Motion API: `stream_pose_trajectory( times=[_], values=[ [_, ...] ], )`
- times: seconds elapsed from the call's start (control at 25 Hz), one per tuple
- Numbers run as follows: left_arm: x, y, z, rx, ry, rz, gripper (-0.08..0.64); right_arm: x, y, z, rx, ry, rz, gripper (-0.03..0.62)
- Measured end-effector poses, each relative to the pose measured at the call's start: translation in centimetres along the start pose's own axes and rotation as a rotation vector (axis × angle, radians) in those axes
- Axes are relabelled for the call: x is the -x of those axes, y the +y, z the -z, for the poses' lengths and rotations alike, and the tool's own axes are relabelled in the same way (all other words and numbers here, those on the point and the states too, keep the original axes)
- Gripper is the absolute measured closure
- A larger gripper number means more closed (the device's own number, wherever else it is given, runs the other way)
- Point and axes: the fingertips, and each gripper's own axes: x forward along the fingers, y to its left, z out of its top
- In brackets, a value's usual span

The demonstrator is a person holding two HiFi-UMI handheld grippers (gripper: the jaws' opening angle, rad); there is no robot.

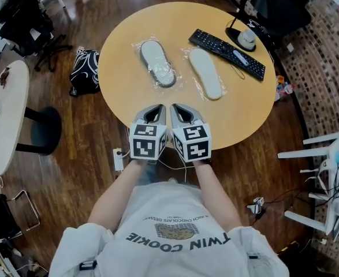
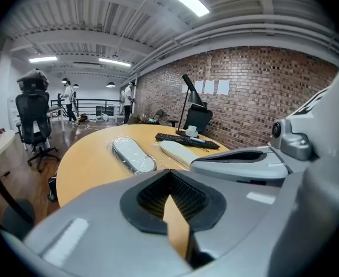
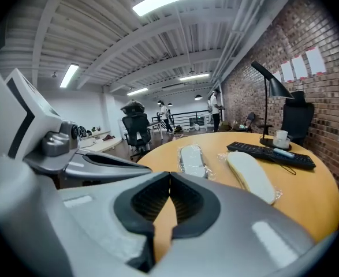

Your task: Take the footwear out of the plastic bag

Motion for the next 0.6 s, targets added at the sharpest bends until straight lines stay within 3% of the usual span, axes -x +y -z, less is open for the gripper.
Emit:
stream_pose_trajectory(
  times=[0.6],
  values=[
    [-12.4, 10.4, -5.6, -0.12, 0.106, 0.205, 0.555, -12.4, -5.3, -3.0, -0.155, 0.072, 0.208, 0.591]
  ],
)
